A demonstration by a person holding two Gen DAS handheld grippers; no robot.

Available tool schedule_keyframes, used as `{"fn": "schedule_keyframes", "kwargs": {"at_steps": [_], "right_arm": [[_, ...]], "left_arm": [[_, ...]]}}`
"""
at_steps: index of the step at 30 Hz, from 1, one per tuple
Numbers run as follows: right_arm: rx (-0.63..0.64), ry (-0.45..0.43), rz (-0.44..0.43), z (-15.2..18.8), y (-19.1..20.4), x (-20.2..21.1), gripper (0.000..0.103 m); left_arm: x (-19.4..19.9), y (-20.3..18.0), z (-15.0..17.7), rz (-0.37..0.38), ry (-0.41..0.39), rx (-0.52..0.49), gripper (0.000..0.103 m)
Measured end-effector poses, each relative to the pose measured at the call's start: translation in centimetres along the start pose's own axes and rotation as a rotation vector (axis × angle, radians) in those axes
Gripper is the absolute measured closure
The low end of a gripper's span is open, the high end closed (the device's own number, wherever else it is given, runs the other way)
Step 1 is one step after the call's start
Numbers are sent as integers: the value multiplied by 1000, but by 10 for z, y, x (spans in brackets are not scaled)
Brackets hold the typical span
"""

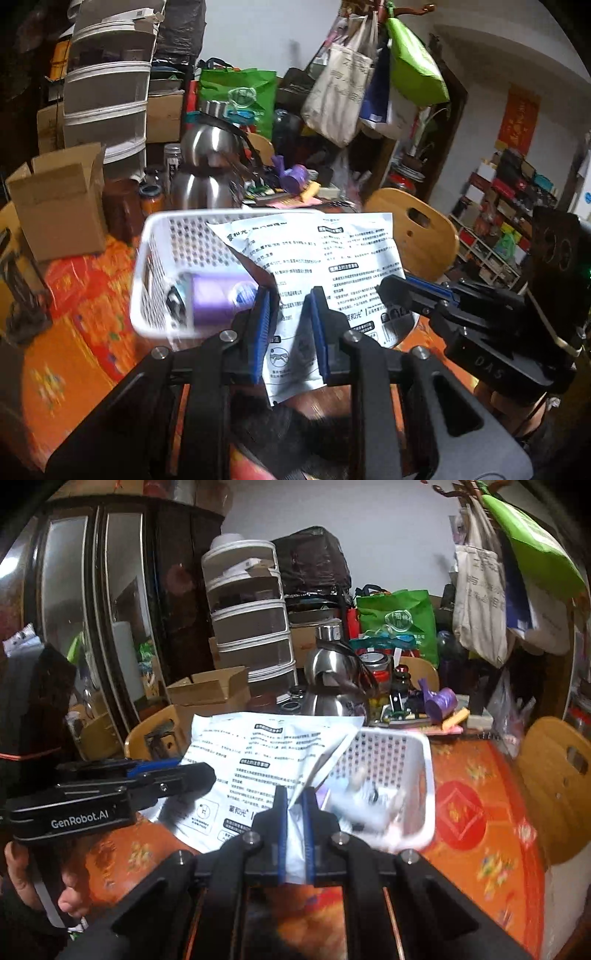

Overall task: Organize soft objects
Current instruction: 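Carry the instruction sheet into the white basket and release it, then reach both tools to the grey knit glove and close on it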

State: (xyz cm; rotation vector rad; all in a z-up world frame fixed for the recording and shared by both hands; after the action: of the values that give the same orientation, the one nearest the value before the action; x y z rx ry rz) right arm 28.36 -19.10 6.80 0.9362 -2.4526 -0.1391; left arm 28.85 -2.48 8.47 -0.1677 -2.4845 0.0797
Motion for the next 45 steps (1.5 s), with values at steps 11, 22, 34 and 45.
{"fn": "schedule_keyframes", "kwargs": {"at_steps": [11,22,34,45], "right_arm": [[-19,48,48,-22,-47,-60,95],[-20,102,168,-4,-60,-51,58],[-48,80,154,69,-33,-1,45],[-105,206,43,189,0,1,37]], "left_arm": [[-97,9,-62,-105,77,-9,77],[-115,39,-37,-168,94,61,39],[-74,52,58,-159,172,35,36],[-50,56,161,-108,232,67,31]]}}
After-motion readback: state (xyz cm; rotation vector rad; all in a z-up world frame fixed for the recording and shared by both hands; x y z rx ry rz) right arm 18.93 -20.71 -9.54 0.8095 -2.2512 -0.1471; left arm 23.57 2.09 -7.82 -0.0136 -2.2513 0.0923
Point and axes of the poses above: each gripper's, at about its wrist camera, not at the fingertips, and x roughly against the way its jaws point, y to its left, z to its underside, the point moved 4 cm from there along -x, roughly the way its jaws point, and after that the axes turned 15 degrees about -z, right-handed, at the moved point
